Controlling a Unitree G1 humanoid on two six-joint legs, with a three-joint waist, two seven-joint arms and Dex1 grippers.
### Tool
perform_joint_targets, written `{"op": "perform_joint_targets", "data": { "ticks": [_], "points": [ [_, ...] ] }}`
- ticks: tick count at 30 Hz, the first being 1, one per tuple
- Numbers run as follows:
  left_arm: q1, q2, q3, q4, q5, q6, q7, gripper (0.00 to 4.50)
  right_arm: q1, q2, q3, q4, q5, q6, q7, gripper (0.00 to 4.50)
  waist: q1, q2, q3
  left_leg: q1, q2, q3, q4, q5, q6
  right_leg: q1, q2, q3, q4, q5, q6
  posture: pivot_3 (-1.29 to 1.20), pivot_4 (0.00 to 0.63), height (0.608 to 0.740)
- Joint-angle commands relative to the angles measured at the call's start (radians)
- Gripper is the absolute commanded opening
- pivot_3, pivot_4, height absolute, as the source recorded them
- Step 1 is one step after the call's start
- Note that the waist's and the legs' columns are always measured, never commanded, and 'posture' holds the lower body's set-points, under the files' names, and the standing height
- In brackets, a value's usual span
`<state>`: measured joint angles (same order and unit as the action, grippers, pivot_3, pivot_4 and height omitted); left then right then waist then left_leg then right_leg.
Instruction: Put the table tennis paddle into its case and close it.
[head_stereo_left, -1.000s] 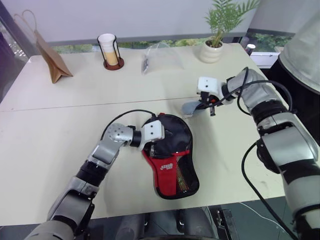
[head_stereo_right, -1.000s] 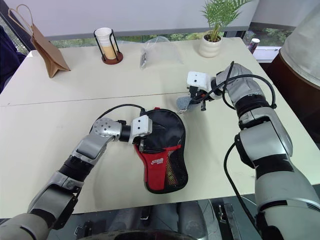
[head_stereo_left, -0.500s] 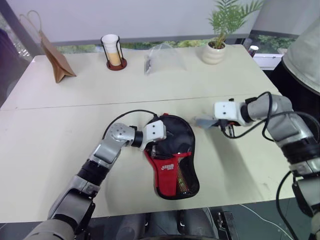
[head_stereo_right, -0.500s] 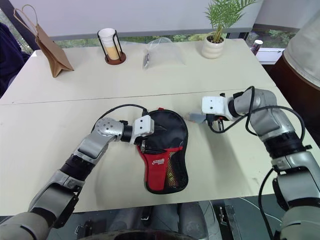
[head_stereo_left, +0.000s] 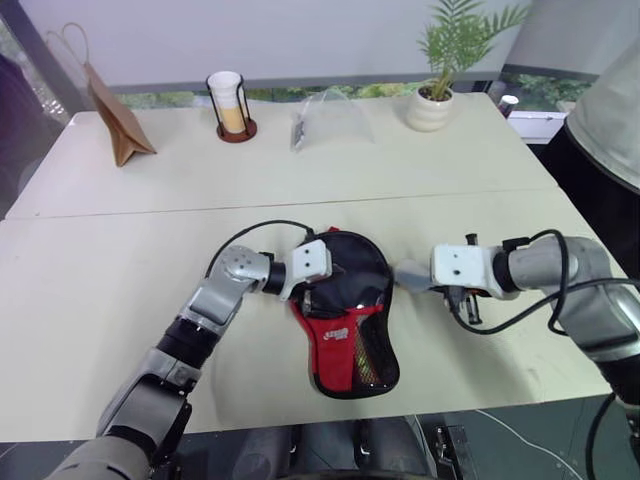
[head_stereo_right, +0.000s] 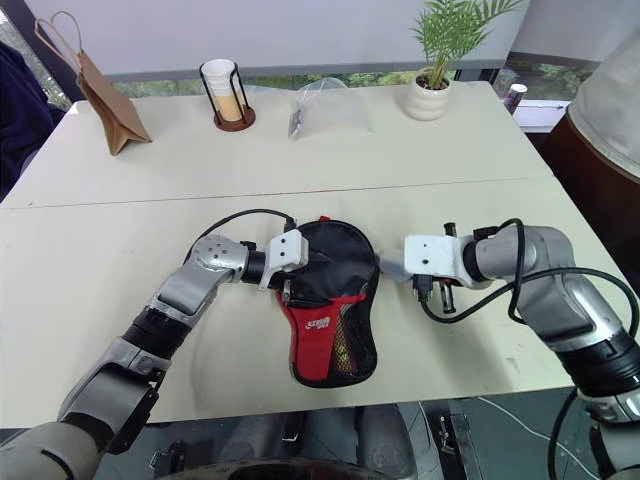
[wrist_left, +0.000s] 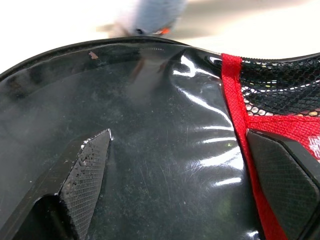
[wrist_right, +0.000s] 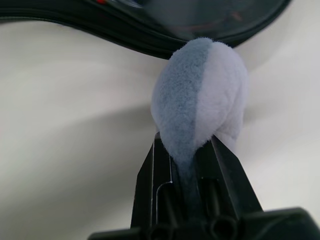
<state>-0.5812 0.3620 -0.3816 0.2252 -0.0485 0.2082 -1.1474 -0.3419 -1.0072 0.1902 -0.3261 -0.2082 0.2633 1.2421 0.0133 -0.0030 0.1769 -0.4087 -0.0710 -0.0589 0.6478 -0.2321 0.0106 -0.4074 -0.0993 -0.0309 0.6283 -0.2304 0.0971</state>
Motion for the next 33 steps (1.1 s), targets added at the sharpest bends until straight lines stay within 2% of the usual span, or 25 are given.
{"op": "perform_joint_targets", "data": {
  "ticks": [1, 7, 16, 25, 28, 31, 33],
  "points": [
    [0.028, 0.027, -0.043, 0.058, 0.059, 0.021, 0.016, 4.50, 0.047, -0.036, -0.028, -0.099, 0.039, 0.010, 0.024, 0.01, 0.000, 0.000, 0.000, 0.000, 0.000, 0.000, 0.000, 0.000, 0.000, 0.000, 0.000, 0.000, 0.000, 0.000, 0.000, 0.00, 0.150, 0.734],
    [0.028, 0.028, -0.044, 0.060, 0.059, 0.019, 0.020, 4.50, 0.161, -0.088, -0.082, -0.228, 0.096, 0.049, 0.035, 0.01, 0.001, -0.001, 0.000, 0.000, 0.000, 0.000, 0.000, 0.000, 0.000, 0.000, -0.001, 0.000, 0.000, 0.000, 0.000, 0.00, 0.150, 0.734],
    [0.031, 0.029, -0.049, 0.067, 0.058, 0.016, 0.029, 4.50, 0.423, -0.188, -0.238, -0.434, 0.206, 0.082, 0.079, 0.01, 0.002, -0.001, -0.001, 0.000, 0.000, -0.001, 0.000, -0.001, 0.000, 0.002, -0.002, -0.001, -0.004, -0.001, 0.001, 0.00, 0.150, 0.734],
    [0.027, 0.023, -0.053, 0.085, 0.055, 0.008, 0.041, 4.50, 0.629, -0.250, -0.404, -0.527, 0.290, 0.102, 0.142, 0.01, 0.022, -0.002, -0.003, 0.000, 0.000, 0.000, 0.000, -0.004, 0.006, 0.008, -0.003, -0.002, -0.015, -0.001, 0.001, 0.00, 0.150, 0.734],
    [0.019, 0.017, -0.054, 0.097, 0.055, 0.004, 0.047, 4.50, 0.655, -0.251, -0.407, -0.532, 0.284, 0.073, 0.127, 0.01, 0.030, -0.002, -0.003, 0.000, 0.000, 0.000, 0.000, -0.005, 0.006, 0.008, -0.004, -0.003, -0.015, -0.001, 0.001, 0.00, 0.150, 0.734],
    [0.018, 0.015, -0.055, 0.100, 0.055, 0.002, 0.049, 4.50, 0.596, -0.223, -0.337, -0.519, 0.256, 0.093, 0.042, 0.01, 0.028, -0.002, -0.004, 0.000, 0.000, 0.000, 0.000, -0.006, 0.004, 0.008, -0.004, -0.003, -0.015, -0.001, 0.001, 0.00, 0.150, 0.734],
    [0.021, 0.018, -0.054, 0.096, 0.053, 0.005, 0.048, 4.50, 0.581, -0.230, -0.308, -0.525, 0.263, 0.089, 0.042, 0.01, 0.027, -0.002, -0.004, 0.000, 0.000, 0.000, 0.000, -0.006, 0.004, 0.008, -0.004, -0.003, -0.015, -0.002, 0.002, 0.00, 0.150, 0.734]
  ]
}}
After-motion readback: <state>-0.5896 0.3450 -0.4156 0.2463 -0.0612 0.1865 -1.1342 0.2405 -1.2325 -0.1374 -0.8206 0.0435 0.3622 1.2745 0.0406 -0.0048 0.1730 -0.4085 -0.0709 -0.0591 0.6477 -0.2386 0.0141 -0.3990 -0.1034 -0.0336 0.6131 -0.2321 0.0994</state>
